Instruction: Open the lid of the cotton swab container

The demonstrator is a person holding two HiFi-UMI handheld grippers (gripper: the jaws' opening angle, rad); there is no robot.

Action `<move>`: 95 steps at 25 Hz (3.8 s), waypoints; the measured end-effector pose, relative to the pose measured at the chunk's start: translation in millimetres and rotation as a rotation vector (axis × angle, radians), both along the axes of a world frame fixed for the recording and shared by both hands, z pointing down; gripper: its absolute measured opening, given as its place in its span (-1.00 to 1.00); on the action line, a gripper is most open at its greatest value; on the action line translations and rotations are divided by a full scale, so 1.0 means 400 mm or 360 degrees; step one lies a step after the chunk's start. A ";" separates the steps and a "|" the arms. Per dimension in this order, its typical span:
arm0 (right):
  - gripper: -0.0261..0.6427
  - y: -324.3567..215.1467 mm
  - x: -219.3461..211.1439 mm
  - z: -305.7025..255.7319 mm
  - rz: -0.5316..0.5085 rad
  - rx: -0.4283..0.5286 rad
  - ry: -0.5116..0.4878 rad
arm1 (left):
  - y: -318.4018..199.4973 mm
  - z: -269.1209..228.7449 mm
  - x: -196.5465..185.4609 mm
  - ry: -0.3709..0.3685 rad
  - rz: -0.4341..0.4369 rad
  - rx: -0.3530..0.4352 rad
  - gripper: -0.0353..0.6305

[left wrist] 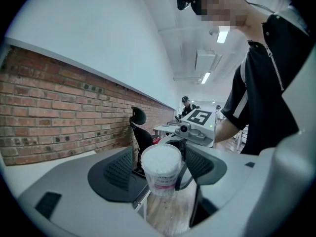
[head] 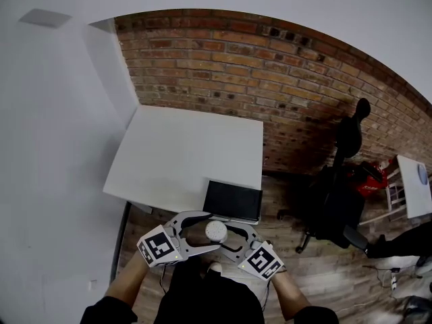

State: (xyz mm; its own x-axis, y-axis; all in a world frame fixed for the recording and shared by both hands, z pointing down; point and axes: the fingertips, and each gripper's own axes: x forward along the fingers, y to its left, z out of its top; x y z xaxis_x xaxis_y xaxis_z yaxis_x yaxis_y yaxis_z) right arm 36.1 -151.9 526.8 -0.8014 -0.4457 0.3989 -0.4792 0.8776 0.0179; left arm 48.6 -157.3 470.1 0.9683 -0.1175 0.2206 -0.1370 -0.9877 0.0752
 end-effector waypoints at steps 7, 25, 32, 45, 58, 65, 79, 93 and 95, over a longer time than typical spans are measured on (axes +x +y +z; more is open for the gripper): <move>-0.20 0.005 0.004 0.009 0.0005 0.0053 0.0055 | 0.010 0.019 0.011 -0.0034 0.0028 -0.0042 0.12; -0.20 0.027 0.006 0.014 -0.0002 0.0083 0.0058 | 0.031 0.030 0.006 -0.0063 0.0100 -0.0144 -0.08; -0.20 0.031 0.008 0.016 0.0001 0.0092 0.0050 | 0.035 0.025 0.005 -0.0060 0.0118 -0.0182 -0.09; -0.20 0.038 0.005 -0.012 0.0009 0.0108 0.0022 | 0.041 0.004 0.002 -0.0043 0.0141 -0.0211 -0.10; -0.21 0.050 -0.005 -0.012 -0.0014 0.0144 0.0065 | 0.053 -0.013 -0.012 0.0003 0.0210 -0.0329 -0.12; -0.21 0.051 -0.016 -0.025 -0.0018 0.0158 -0.0015 | 0.054 -0.030 -0.020 0.0029 0.0248 -0.0344 -0.12; -0.21 0.061 -0.011 -0.022 -0.0016 0.0127 0.0012 | 0.024 -0.098 -0.024 0.0126 0.0211 -0.0263 -0.12; -0.21 0.102 -0.043 -0.011 -0.0094 0.0118 -0.0012 | -0.060 -0.139 -0.057 0.0193 0.0002 -0.0116 -0.12; -0.21 0.111 -0.045 -0.009 -0.0114 0.0104 0.0009 | -0.070 -0.137 -0.060 0.0202 -0.0032 -0.0102 -0.12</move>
State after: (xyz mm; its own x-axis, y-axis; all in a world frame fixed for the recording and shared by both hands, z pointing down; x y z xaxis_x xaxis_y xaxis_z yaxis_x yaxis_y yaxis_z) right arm 18.1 -107.3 523.2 -0.8300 -0.4124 0.3755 -0.4147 0.9065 0.0790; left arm 24.8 -185.4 415.3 0.9865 -0.1265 0.1043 -0.1418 -0.9775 0.1559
